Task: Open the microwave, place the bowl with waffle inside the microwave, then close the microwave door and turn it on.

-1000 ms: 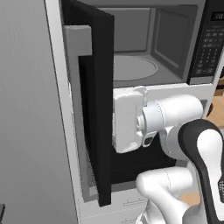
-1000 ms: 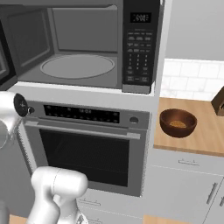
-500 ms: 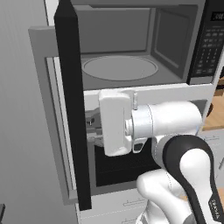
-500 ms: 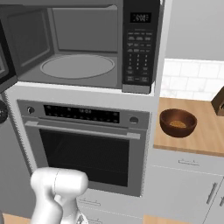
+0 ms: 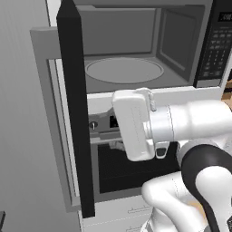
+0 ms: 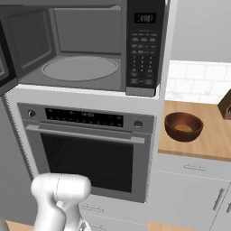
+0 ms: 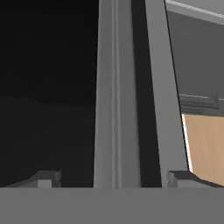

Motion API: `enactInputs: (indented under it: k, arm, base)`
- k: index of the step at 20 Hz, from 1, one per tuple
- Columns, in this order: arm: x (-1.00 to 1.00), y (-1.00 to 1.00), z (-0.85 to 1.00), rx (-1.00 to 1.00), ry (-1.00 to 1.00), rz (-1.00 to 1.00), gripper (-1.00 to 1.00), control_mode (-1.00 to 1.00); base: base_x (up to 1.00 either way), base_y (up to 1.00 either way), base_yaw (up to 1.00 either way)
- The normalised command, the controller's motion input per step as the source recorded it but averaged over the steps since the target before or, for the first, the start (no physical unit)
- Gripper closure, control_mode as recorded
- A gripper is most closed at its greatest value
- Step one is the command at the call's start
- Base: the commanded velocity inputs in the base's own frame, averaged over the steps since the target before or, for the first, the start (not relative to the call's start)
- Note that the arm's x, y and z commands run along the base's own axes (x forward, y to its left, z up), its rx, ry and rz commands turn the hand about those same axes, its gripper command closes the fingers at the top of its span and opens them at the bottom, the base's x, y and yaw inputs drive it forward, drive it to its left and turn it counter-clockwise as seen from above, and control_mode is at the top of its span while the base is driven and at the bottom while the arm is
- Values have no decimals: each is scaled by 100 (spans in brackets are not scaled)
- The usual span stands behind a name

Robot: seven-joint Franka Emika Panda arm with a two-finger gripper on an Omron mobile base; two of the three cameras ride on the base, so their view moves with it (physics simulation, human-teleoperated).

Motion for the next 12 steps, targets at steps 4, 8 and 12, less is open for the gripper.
enactInputs:
  k: [4, 8, 12]
  arm:
    - [6, -100, 0, -7, 11, -25, -100, -100]
    - [7, -100, -11, 1, 10, -18, -100, -100]
    - [38, -100, -39, 2, 23, -14, -100, -100]
  base:
    - [0, 0, 0]
    - [0, 0, 0]
    - [0, 0, 0]
